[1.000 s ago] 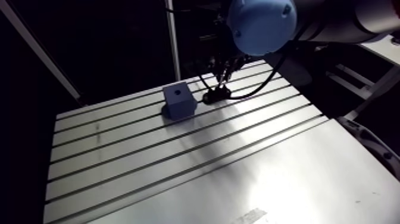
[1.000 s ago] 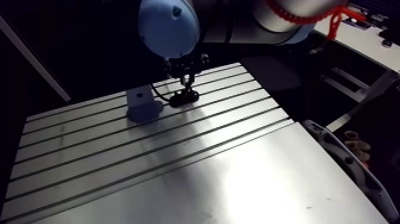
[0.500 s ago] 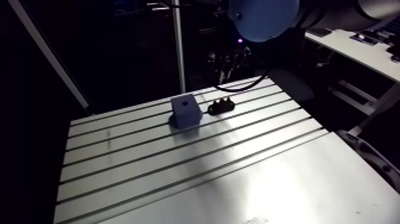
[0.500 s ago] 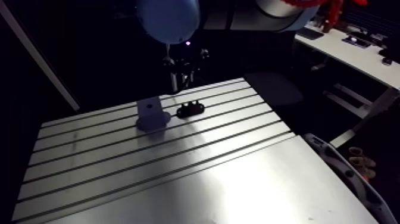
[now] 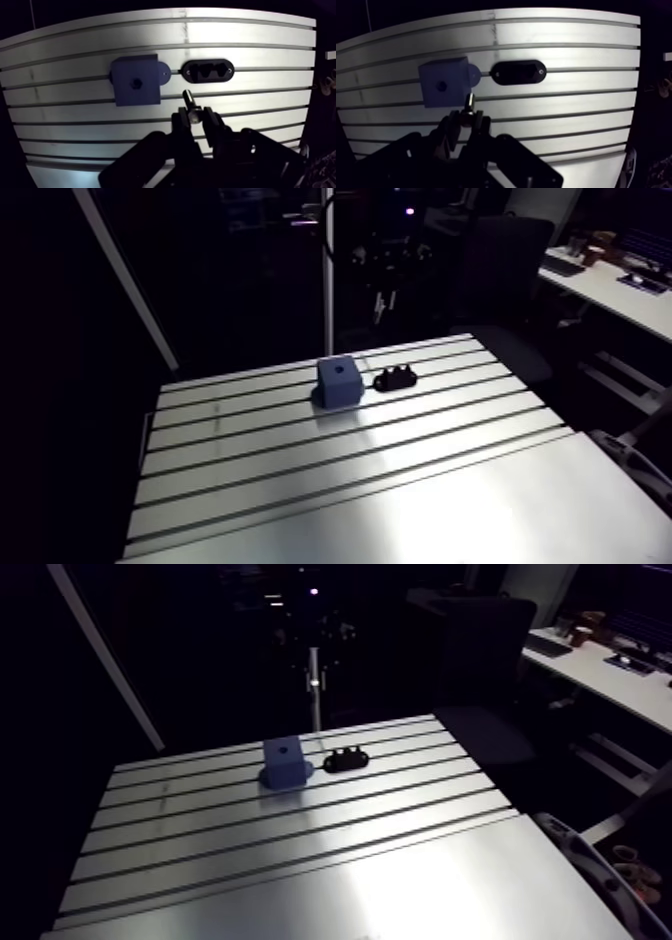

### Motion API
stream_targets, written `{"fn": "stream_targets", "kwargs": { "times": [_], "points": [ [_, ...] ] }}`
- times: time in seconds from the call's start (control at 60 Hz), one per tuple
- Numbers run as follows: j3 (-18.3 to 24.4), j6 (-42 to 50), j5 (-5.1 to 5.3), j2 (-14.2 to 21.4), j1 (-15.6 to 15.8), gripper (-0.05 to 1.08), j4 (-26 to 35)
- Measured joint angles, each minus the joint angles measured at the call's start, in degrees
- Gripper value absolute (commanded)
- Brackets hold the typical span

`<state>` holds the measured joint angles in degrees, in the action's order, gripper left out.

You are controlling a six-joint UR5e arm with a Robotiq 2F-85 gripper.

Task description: Pick up the M10 bolt and insert it into the hex recess until seated.

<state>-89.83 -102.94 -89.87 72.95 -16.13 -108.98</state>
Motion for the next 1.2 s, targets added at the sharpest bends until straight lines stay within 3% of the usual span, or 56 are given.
{"fn": "stream_targets", "kwargs": {
  "times": [0.233, 0.55, 1.2],
  "points": [
    [4.7, 3.1, -1.58, -2.0, 2.7, 0.81, 7.7],
    [7.8, 4.9, -3.73, -6.3, 5.9, 0.81, 9.7],
    [10.0, 6.1, -4.35, -10.0, 7.9, 0.81, 9.8]
  ]
}}
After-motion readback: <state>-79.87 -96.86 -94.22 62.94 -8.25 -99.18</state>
